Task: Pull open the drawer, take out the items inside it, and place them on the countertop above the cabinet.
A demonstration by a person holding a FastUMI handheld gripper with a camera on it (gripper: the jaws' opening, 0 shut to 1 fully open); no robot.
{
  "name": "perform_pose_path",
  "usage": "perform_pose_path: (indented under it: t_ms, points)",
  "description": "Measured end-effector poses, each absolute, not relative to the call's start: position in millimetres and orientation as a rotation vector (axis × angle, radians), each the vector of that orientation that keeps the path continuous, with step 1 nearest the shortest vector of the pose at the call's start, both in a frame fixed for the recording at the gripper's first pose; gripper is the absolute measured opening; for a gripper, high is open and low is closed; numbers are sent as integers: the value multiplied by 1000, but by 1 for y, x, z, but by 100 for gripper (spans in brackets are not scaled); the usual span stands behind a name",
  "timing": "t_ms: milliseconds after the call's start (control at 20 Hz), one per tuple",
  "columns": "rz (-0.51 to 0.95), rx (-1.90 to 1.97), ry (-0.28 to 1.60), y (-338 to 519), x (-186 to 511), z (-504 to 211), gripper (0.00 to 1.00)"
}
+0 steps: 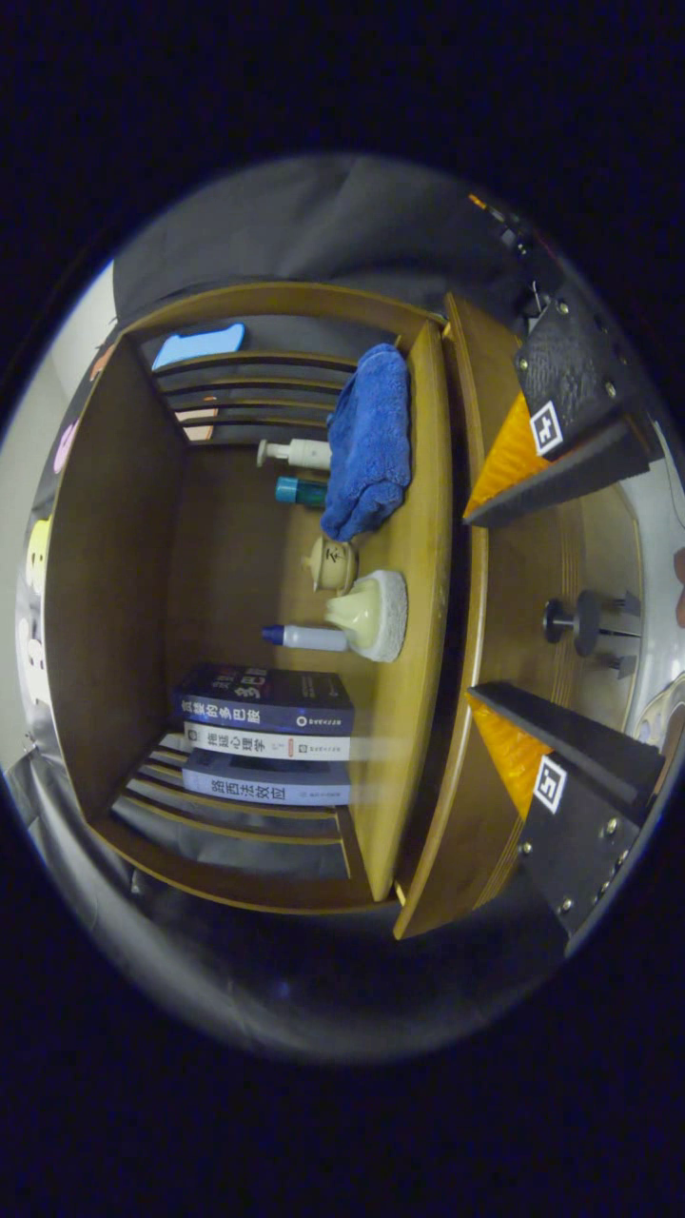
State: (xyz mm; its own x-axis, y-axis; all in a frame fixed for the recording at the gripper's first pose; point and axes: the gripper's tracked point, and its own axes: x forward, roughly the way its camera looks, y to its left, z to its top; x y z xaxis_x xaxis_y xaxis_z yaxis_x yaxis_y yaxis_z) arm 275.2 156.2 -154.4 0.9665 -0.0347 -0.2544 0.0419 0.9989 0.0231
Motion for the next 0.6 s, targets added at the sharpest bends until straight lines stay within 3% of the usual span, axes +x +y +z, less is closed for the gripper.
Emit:
perform_pose_path:
  t_ms: [600]
  points:
    - [-42, -34, 262, 158, 300, -159, 98]
